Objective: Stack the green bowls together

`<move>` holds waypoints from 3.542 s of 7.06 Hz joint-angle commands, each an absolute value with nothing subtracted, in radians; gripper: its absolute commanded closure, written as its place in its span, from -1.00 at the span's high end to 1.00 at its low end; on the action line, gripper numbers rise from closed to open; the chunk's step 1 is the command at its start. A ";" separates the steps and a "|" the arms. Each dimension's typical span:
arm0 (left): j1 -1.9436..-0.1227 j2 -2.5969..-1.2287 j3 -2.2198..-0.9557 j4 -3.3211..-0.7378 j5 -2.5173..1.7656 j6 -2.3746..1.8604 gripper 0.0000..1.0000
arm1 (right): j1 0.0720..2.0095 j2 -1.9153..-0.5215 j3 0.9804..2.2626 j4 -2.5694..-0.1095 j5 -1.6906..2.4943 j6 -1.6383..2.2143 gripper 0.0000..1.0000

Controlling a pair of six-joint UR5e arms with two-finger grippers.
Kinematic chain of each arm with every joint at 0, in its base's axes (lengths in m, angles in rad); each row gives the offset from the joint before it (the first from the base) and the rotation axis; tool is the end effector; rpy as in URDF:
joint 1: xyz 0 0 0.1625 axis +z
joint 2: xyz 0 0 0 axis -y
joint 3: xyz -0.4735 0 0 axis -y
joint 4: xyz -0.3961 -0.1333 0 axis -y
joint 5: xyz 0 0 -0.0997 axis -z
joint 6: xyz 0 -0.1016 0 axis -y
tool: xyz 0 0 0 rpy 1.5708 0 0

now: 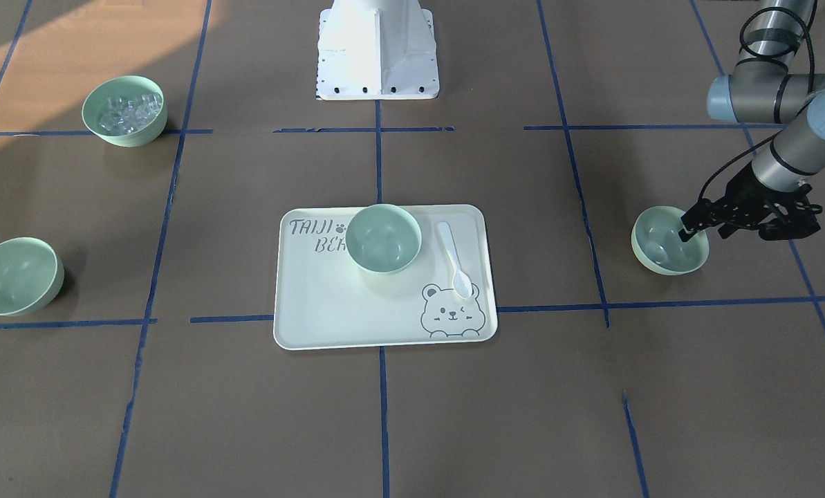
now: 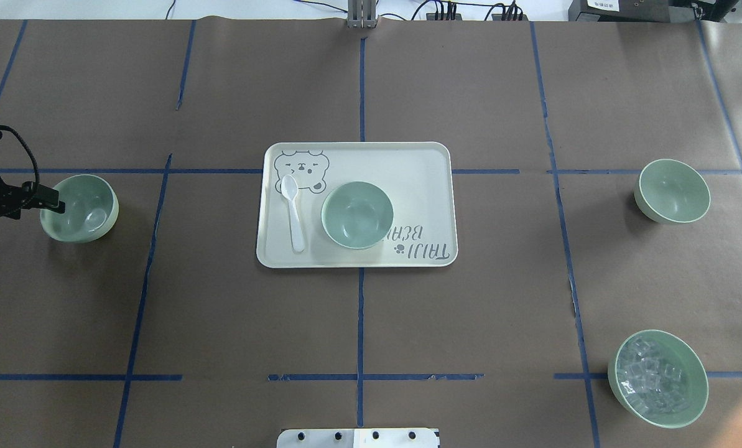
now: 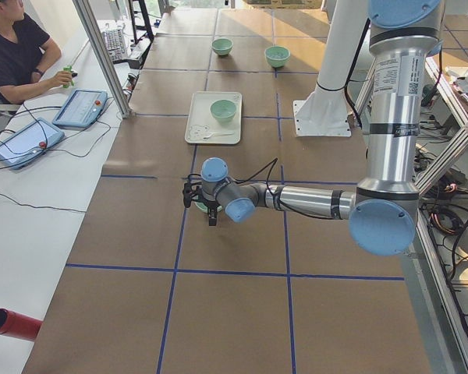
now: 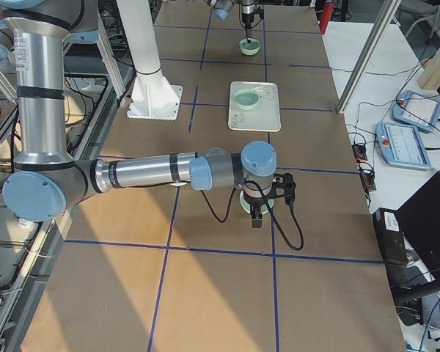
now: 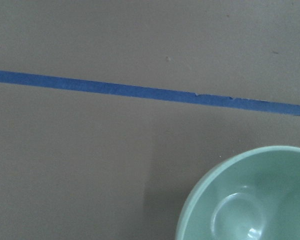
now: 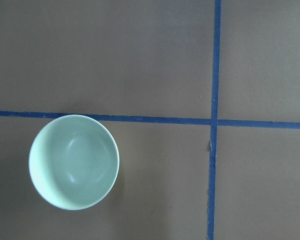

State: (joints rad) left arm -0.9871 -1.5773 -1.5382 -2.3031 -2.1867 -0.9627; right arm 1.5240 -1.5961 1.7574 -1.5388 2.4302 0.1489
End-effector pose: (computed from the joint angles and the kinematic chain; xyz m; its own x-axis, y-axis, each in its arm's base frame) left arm 0.2291 -0.4823 0.6447 0.6152 -0.0853 -0.7837 0.1499 0.9887 0.0100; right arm 0.0334 -0.4917 0.6182 0.6450 -0.0285 0.7636 -0.0503 0.9955 0.0797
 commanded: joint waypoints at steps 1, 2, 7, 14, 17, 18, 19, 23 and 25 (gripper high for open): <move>-0.971 -1.578 -1.536 -2.304 -2.186 -0.968 0.26 | 1.456 -1.595 1.766 -1.479 2.425 0.240 1.00; -0.971 -1.578 -1.537 -2.304 -2.186 -0.968 -0.16 | 1.403 -1.595 1.760 -1.383 2.421 0.365 1.00; -0.977 -1.582 -1.639 -2.210 -2.276 -0.969 -1.00 | 1.267 -1.606 1.756 -1.262 2.334 0.525 1.00; -1.060 -1.765 -1.812 -1.781 -2.321 -0.971 -1.00 | 1.158 -1.551 1.447 -0.922 2.252 0.644 1.00; -1.060 -1.789 -1.810 -1.781 -2.319 -0.992 -1.00 | 1.146 -1.522 1.394 -0.923 2.244 0.650 -0.10; -1.060 -1.795 -1.810 -1.781 -2.319 -0.994 -1.00 | 1.146 -1.514 1.396 -0.923 2.247 0.650 -0.99; -1.060 -1.799 -1.810 -1.779 -2.319 -0.999 -1.00 | 1.146 -1.508 1.394 -0.923 2.250 0.650 -1.00; -1.039 -1.935 -1.789 -1.781 -2.310 -1.245 -1.00 | 1.157 -1.484 1.417 -0.923 2.350 0.650 -1.00; -0.906 -2.018 -1.787 -1.781 -2.185 -1.410 -1.00 | 1.208 -1.438 1.431 -0.927 2.405 0.660 -1.00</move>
State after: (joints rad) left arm -0.9814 -1.9617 -1.7893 -1.7816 -2.2669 -1.3093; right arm 1.1774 -1.4654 1.4243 -0.9248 2.3664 0.6553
